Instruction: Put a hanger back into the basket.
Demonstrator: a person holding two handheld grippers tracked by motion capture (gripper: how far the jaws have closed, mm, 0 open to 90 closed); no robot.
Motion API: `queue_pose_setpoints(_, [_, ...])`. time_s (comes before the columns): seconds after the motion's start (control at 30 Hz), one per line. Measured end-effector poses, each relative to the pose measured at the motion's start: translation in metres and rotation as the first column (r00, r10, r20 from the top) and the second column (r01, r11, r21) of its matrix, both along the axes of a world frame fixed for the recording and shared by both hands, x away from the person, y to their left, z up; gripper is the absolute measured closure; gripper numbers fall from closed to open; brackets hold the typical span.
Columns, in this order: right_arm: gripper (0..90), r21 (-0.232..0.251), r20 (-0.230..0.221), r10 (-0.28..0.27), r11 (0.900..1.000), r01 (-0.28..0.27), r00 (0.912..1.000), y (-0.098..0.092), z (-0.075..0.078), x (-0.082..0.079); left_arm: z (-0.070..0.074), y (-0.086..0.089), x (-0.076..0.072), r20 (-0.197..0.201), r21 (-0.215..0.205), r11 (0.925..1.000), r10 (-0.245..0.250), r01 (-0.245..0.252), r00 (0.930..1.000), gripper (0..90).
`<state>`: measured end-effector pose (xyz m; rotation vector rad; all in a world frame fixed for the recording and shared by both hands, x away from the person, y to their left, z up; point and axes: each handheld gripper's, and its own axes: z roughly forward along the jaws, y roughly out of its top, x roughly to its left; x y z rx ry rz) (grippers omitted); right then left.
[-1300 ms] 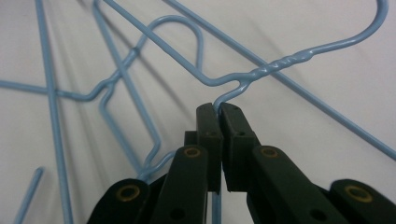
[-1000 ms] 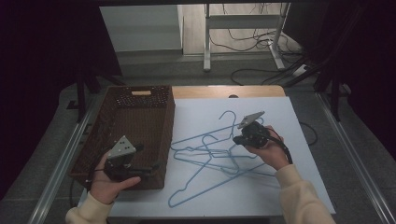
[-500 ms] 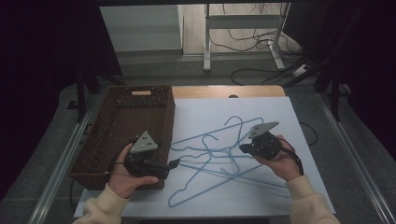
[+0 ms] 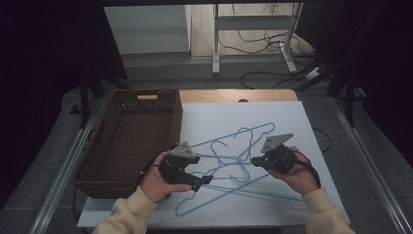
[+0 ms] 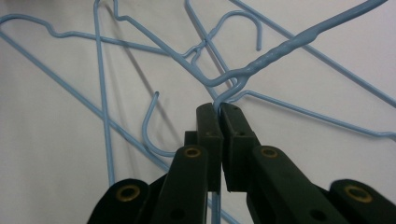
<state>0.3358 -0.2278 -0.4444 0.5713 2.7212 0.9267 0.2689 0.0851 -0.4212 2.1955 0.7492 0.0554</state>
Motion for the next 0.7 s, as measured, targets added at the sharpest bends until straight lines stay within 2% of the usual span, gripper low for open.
queue_pose_setpoints(0.17, [87.5,0.001,0.004,0.020,1.000,-0.020,0.9998,0.001,0.000,-0.004,-0.013,-0.018,0.011,-0.043,0.027,0.9992,-0.026,0.027,0.9987,25.0])
queue_pose_setpoints(0.37, [87.5,0.006,0.000,0.035,0.999,-0.035,0.9994,0.001,-0.001,-0.006,-0.029,-0.037,0.025,-0.085,0.045,0.9987,-0.022,0.026,0.9961,26.9])
queue_pose_setpoints(0.5, [87.5,0.010,0.000,0.041,0.999,-0.041,0.9992,0.002,-0.001,-0.007,-0.038,-0.048,0.032,-0.094,0.061,0.9977,-0.024,0.030,0.9952,27.7])
queue_pose_setpoints(0.57, [87.5,0.014,0.009,0.057,0.998,-0.057,0.9983,0.002,-0.001,-0.007,-0.043,-0.051,0.036,-0.092,0.085,0.9959,-0.022,0.030,0.9955,30.4])
queue_pose_setpoints(0.7, [87.5,0.015,0.009,0.064,0.998,-0.065,0.9979,0.003,-0.001,-0.009,-0.054,-0.058,0.042,-0.075,0.090,0.9959,0.012,-0.005,0.9971,34.1])
